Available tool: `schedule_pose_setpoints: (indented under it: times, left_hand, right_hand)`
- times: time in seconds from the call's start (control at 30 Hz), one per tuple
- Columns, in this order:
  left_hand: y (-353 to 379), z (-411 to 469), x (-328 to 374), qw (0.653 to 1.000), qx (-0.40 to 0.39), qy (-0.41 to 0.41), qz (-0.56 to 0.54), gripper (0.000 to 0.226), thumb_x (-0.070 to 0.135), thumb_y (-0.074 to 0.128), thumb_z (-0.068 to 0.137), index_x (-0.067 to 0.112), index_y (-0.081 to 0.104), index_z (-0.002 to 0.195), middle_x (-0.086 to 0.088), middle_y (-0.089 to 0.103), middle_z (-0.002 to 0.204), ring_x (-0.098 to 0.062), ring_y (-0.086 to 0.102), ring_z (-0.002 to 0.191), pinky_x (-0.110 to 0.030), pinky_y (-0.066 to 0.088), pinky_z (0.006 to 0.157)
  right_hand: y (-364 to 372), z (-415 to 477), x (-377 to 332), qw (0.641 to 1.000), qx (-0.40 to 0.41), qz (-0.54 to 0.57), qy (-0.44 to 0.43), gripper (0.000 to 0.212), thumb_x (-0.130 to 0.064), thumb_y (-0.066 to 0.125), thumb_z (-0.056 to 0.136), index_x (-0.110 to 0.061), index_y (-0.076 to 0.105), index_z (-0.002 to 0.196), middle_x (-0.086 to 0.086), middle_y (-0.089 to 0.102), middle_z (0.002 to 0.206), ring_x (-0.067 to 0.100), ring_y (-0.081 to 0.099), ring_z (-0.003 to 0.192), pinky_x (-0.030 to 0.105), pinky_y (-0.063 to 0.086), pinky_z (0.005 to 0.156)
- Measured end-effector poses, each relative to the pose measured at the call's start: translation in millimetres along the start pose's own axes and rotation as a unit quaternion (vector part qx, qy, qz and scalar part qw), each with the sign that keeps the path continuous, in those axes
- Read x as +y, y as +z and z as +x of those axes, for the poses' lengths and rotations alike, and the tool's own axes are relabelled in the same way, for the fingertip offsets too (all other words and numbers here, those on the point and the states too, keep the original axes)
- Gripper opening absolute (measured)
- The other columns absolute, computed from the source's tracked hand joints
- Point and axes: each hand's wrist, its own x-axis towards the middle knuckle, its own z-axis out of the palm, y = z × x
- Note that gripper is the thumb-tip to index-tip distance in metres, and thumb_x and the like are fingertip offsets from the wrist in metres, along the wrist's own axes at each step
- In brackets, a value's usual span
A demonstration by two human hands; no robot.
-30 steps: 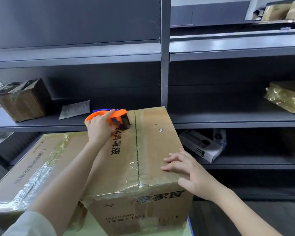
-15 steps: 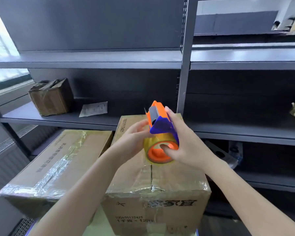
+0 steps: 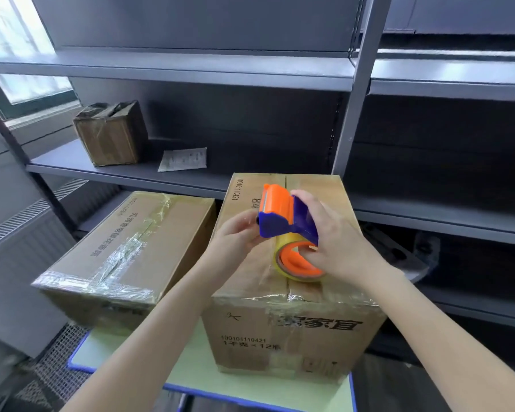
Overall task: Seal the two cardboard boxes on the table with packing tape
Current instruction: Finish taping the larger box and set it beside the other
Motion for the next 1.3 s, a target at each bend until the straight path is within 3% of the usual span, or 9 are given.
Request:
schedule_pose_setpoints:
  times: [0.07,0.2,0.3,0.47,0.6,0.7,0.8,1.13,1.3]
  left_hand:
    - [-9,-2,3,1.000,0.028,-0.001,-0.008,0.032,0.003,0.044,0.096,0.017,0.071,0.087,-0.002,0.072,0.091,-0.017,0.067,0.092,-0.028,0.054,0.084]
    - [-19,-6,22,0.995,0.033,-0.077,-0.049,0.056,0.030,0.035,0.098,0.018,0.074,0.060,-0.007,0.069,0.067,-0.020,0.066,0.063,-0.022,0.052,0.056]
    - [-17,-5,41,0.993,0.026,-0.116,0.013,0.060,0.049,0.037,0.093,0.017,0.068,0.052,-0.007,0.065,0.060,-0.016,0.061,0.053,-0.020,0.045,0.047]
    - [-13,-7,60,0.987,0.017,-0.063,0.149,0.026,0.018,0.052,0.092,0.009,0.066,0.072,-0.001,0.066,0.059,-0.009,0.059,0.052,-0.017,0.044,0.049]
    - [-12,-7,64,0.977,0.019,-0.075,0.200,0.021,0.017,0.053,0.091,0.005,0.067,0.080,0.001,0.069,0.063,-0.008,0.064,0.059,-0.016,0.048,0.054]
    - [-13,-9,67,0.978,0.028,-0.073,0.194,0.020,0.016,0.055,0.093,0.000,0.062,0.083,0.001,0.065,0.057,-0.008,0.059,0.051,-0.017,0.043,0.051]
    - [-20,-15,65,0.979,0.025,-0.067,0.192,0.025,0.016,0.056,0.093,0.005,0.058,0.071,0.004,0.061,0.052,-0.006,0.049,0.046,-0.016,0.038,0.048]
    - [-51,-55,44,0.987,0.048,-0.097,0.115,0.033,0.016,0.062,0.089,0.017,0.068,0.057,0.002,0.060,0.056,-0.010,0.042,0.052,-0.016,0.035,0.052]
    - [-105,-79,42,0.981,0.115,-0.117,0.101,0.016,0.012,0.062,0.087,0.002,0.064,0.074,0.004,0.058,0.053,-0.005,0.043,0.043,-0.009,0.037,0.041]
  right_hand:
    - [-2,-1,0,1.000,0.002,0.001,0.001,0.085,-0.007,0.068,0.071,-0.026,0.025,0.142,0.000,0.048,0.114,0.021,0.048,0.095,0.035,0.046,0.079]
    - [-3,-2,0,1.000,-0.006,-0.011,0.008,0.088,-0.009,0.071,0.072,-0.019,0.023,0.145,0.004,0.047,0.129,0.024,0.047,0.110,0.038,0.044,0.090]
    - [-2,0,-2,1.000,-0.012,-0.025,0.013,0.087,-0.009,0.071,0.072,-0.017,0.024,0.145,0.005,0.047,0.130,0.024,0.046,0.112,0.034,0.042,0.090]
    - [-3,1,-5,0.999,-0.008,-0.046,0.013,0.084,-0.011,0.073,0.072,-0.019,0.028,0.143,0.001,0.048,0.128,0.019,0.045,0.109,0.023,0.035,0.079]
    - [-4,1,-8,0.997,-0.017,-0.074,0.018,0.084,-0.013,0.072,0.073,-0.020,0.026,0.143,0.000,0.047,0.129,0.021,0.046,0.109,0.025,0.038,0.076]
    - [-9,3,-14,0.994,-0.040,-0.102,0.021,0.082,-0.011,0.069,0.077,-0.020,0.022,0.145,0.002,0.045,0.130,0.023,0.045,0.112,0.028,0.039,0.079]
    - [-19,3,-18,0.984,-0.062,-0.164,-0.003,0.078,-0.011,0.064,0.081,-0.021,0.020,0.145,0.002,0.047,0.124,0.020,0.045,0.099,0.023,0.031,0.070]
    - [-15,-9,-41,0.984,-0.131,-0.120,-0.028,0.075,-0.008,0.057,0.084,-0.033,0.018,0.144,-0.005,0.043,0.111,0.018,0.043,0.099,0.034,0.043,0.083]
    - [-32,-23,-29,0.978,-0.147,-0.148,-0.027,0.075,-0.003,0.055,0.083,-0.035,0.023,0.142,-0.005,0.045,0.107,0.019,0.047,0.096,0.030,0.041,0.078]
